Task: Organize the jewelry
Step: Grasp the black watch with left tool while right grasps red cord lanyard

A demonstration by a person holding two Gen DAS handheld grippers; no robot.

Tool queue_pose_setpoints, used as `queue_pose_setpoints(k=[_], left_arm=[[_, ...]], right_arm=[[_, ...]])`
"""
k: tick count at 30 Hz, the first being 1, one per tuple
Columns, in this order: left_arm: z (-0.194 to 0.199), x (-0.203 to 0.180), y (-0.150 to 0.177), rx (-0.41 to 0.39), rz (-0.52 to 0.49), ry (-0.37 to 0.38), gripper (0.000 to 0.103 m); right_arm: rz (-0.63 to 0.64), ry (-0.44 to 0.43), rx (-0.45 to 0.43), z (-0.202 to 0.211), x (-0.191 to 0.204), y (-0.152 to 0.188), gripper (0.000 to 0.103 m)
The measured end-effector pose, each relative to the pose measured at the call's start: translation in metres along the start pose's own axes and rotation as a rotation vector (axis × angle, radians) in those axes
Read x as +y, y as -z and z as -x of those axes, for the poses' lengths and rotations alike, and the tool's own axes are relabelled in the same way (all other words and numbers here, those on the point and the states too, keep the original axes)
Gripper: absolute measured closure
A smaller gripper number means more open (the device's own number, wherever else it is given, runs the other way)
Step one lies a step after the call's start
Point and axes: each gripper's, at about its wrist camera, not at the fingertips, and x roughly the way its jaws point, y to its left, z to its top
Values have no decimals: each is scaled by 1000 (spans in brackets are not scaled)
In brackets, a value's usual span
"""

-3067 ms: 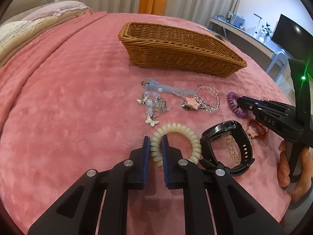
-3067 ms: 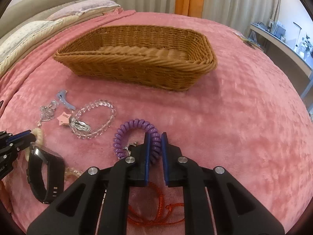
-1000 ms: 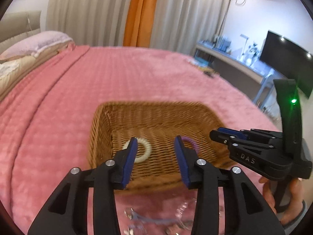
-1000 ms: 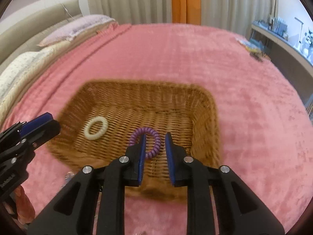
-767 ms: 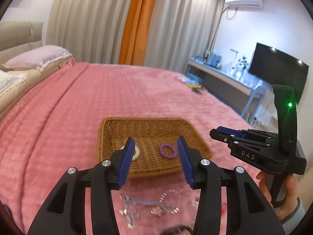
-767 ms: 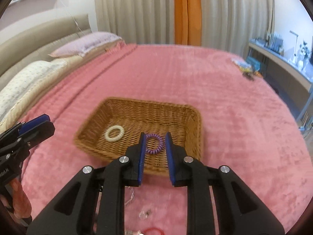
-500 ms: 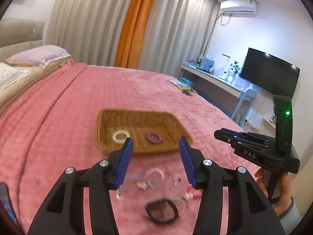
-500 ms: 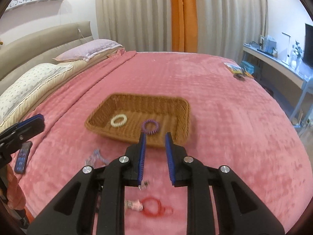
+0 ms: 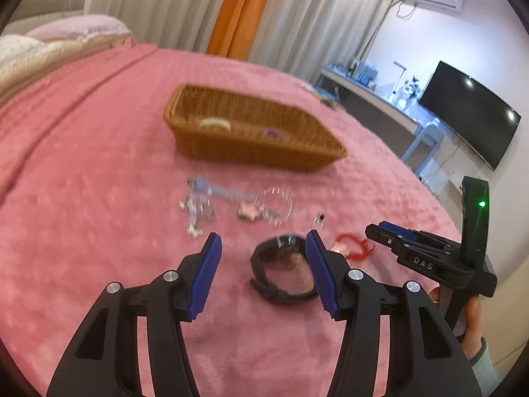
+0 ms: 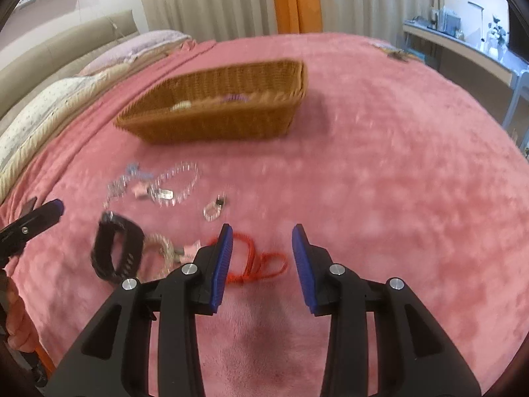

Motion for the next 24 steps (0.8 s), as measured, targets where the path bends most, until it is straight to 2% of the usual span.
queue_pose_setpoints(k=[7,12,15,18,20,22,24], left_arm=[[-29,6,18,64,23,9,51],[-43,6,16,115,20,-31,52],[-49,1,17,137,0,-64,53],[-53,-5,17,146,-36,-107,55],[-53,-8,17,147,-57,-122,65],[-55,-12,19,150,-78,-127,85],[-54,-14,20,142,-91,-135,86]], right_arm=[[66,29,-3,-7,14,10,69],[127,89,34,-21,29,11,69],[155,111,38,-23,34,13,77],[180,125,35,-23,40,14,89],[194,122,34,-23,43,16,97],[202,126,30,-22,45,17,99],[203,124,24,-21,45,16,99]])
